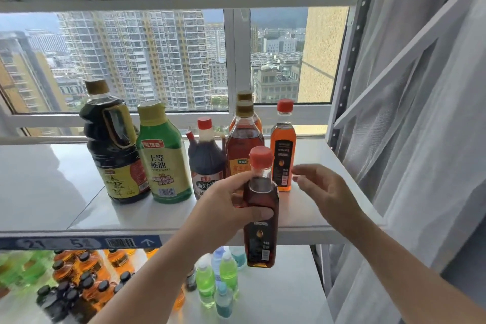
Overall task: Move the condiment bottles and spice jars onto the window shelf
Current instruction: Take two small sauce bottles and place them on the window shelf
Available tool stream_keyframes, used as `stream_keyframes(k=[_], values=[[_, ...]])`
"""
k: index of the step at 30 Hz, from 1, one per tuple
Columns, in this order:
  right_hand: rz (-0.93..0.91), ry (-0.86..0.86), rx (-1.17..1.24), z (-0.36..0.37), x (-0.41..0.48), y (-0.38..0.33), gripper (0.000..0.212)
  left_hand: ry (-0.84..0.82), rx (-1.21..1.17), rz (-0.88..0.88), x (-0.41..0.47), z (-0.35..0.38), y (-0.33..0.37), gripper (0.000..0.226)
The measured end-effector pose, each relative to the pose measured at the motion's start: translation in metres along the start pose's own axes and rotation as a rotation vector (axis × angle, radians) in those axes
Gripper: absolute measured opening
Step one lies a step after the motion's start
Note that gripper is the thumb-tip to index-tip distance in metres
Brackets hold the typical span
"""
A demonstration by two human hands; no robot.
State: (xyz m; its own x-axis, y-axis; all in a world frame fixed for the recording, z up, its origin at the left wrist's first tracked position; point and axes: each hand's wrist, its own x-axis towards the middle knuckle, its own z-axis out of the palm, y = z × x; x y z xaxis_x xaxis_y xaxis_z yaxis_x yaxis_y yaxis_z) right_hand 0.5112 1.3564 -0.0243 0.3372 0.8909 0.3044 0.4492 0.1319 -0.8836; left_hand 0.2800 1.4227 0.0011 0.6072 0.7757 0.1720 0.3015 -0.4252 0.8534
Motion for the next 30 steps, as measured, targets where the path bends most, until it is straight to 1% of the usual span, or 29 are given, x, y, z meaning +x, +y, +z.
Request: stream_keyframes(k=[2, 3, 5, 7, 12, 15, 17, 20, 25, 28, 30], values=[[0.014, -0.134, 0.054, 0.002, -0.024, 0.005, 0.048, 0.006, -0.004, 0.029, 0.006, 0.002, 0.003, 0.060], [0.024, -0.183, 0.082, 0.003, -0.032, 0.008, 0.052, 0.002, 0.003, 0.042, 0.009, 0.005, 0.005, 0.059], [0.043, -0.244, 0.136, 0.008, -0.039, 0.009, 0.049, 0.002, -0.002, 0.054, 0.014, 0.008, 0.009, 0.057], [0.056, -0.232, 0.154, 0.012, -0.040, 0.012, 0.043, 0.005, -0.017, 0.066, 0.018, 0.012, 0.014, 0.058], [0.099, -0.152, 0.074, 0.017, -0.039, 0.019, 0.043, -0.010, -0.009, 0.089, 0.025, 0.020, 0.024, 0.056], [0.073, -0.096, 0.066, 0.016, -0.037, 0.020, 0.037, 0.005, 0.017, 0.094, 0.030, 0.024, 0.028, 0.058], [0.051, -0.063, 0.074, 0.014, -0.033, 0.021, 0.038, 0.019, 0.046, 0.099, 0.033, 0.026, 0.033, 0.059], [0.041, -0.048, 0.074, 0.012, -0.027, 0.024, 0.040, 0.021, 0.088, 0.104, 0.038, 0.029, 0.040, 0.059], [0.019, -0.039, 0.037, 0.011, -0.013, 0.029, 0.039, 0.043, 0.173, 0.102, 0.042, 0.031, 0.046, 0.058], [0.026, -0.036, 0.042, 0.012, -0.005, 0.031, 0.042, 0.096, 0.196, 0.109, 0.042, 0.029, 0.043, 0.061], [0.044, -0.042, 0.049, 0.012, 0.001, 0.034, 0.040, 0.120, 0.190, 0.109, 0.040, 0.027, 0.040, 0.062]])
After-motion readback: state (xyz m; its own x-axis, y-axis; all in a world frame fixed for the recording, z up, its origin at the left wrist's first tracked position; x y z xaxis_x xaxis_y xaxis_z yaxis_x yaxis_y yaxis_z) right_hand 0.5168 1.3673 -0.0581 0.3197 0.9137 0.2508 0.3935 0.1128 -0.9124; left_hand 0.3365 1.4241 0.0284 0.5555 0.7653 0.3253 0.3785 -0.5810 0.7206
